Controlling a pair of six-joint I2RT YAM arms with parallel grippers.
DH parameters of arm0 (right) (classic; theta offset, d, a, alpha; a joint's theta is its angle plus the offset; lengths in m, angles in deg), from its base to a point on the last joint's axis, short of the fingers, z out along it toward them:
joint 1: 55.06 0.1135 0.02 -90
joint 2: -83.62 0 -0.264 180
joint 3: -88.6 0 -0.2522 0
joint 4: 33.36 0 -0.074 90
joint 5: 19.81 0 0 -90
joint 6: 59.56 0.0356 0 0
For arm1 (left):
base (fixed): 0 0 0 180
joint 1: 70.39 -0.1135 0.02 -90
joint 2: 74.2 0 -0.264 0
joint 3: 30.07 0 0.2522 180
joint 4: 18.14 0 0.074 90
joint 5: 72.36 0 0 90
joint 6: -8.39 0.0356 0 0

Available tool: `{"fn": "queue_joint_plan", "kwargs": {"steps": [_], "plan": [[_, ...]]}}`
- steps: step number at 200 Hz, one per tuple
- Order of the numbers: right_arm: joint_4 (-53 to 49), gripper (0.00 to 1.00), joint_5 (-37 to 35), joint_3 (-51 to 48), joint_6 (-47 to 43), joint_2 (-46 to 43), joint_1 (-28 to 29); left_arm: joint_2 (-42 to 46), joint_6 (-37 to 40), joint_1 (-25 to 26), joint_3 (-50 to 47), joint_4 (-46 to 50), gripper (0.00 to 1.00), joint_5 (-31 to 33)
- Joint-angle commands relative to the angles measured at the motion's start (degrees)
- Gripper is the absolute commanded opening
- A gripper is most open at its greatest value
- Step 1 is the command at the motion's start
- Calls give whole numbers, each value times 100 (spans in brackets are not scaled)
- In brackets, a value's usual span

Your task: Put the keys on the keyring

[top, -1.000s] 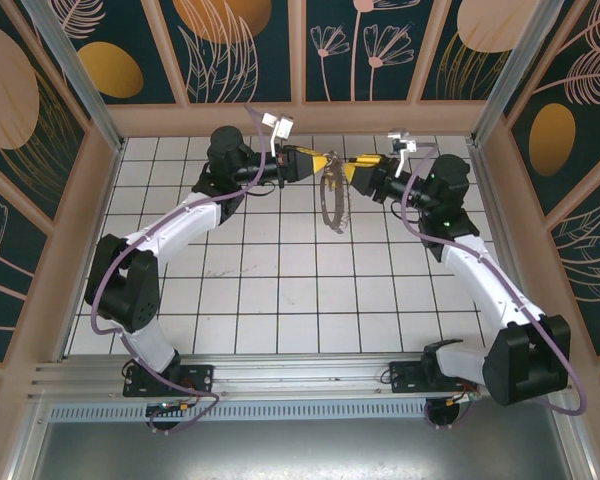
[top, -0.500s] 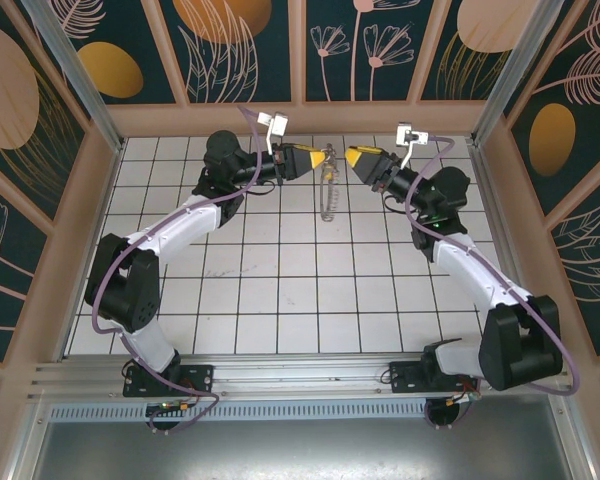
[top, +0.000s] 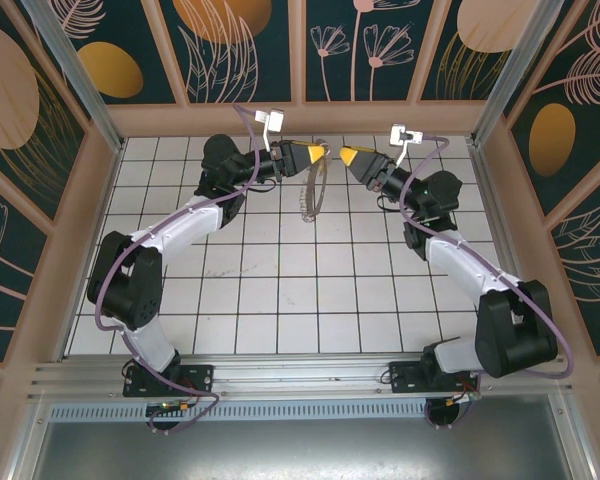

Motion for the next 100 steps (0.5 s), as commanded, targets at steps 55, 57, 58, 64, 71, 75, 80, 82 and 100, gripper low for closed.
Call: {"fn": "queue_joint_plan", "kwargs": {"steps": [55, 57, 58, 64, 71, 75, 80, 82, 100], "plan": [[459, 31, -1, 361, 94, 378, 211, -9, -169, 11, -70, -553, 0, -17], [458, 31, -1, 359, 93, 388, 213, -8, -168, 7, -70, -553, 0, -15], [458, 31, -1, 359, 97, 387, 211, -8, -170, 6, -70, -549, 0, -14], [458, 30, 7, 381, 94, 396, 216, -8, -162, 5, -73, -552, 0, -29], [469, 30, -1, 384, 97, 418, 225, -9, -162, 5, -70, -552, 0, -24], [471, 29, 5, 386, 94, 420, 222, -8, -155, 5, -72, -549, 0, -23], [475, 30, 8, 398, 94, 426, 226, -15, -155, 4, -78, -551, 0, -23], [475, 29, 12, 397, 95, 433, 230, -23, -154, 5, -79, -551, 0, -23], [470, 30, 23, 422, 96, 470, 245, -31, -164, 5, -96, -566, 0, -27]]}}
